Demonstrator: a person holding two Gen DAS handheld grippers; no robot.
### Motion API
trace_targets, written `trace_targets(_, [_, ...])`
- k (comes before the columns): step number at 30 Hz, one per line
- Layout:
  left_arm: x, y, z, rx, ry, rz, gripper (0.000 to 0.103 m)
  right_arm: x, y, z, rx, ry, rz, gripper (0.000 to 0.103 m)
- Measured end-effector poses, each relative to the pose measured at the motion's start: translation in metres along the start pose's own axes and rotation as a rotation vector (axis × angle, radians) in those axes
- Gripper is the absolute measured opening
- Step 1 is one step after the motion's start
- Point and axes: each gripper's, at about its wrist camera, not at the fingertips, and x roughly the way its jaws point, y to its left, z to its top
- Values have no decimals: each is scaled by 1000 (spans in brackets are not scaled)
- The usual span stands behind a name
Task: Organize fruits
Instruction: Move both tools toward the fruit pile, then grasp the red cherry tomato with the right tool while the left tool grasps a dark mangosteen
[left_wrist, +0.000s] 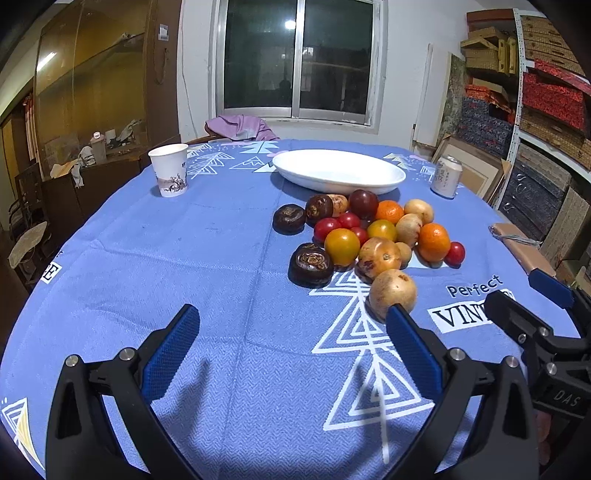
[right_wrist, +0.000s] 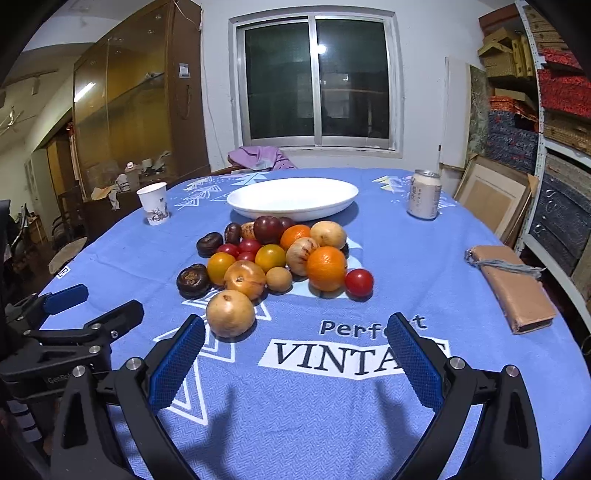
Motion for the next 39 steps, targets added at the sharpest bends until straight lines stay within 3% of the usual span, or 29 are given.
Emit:
trace_targets(14, [2, 2, -2, -16, 5, 5, 99, 1, -4, -2, 36, 3, 51, 100])
trace_targets(25, [9, 10, -3, -46, 50, -24, 99, 13, -33, -5, 218, 53, 158, 100])
trace_targets(29, [16, 12, -1, -36, 108, -59, 99, 19, -42, -5, 257, 94, 193, 100])
trace_targets(33, [19, 15, 5, 31, 126, -48, 99, 21, -38, -4, 174, 146, 204, 100])
trace_targets(36, [20, 19, 13, 86, 106, -61, 99, 14, -40, -2, 104, 114, 303, 100])
trace_targets(39, [28, 17, 22, 133, 117, -58, 99, 18, -44, 6, 68, 164, 358, 100])
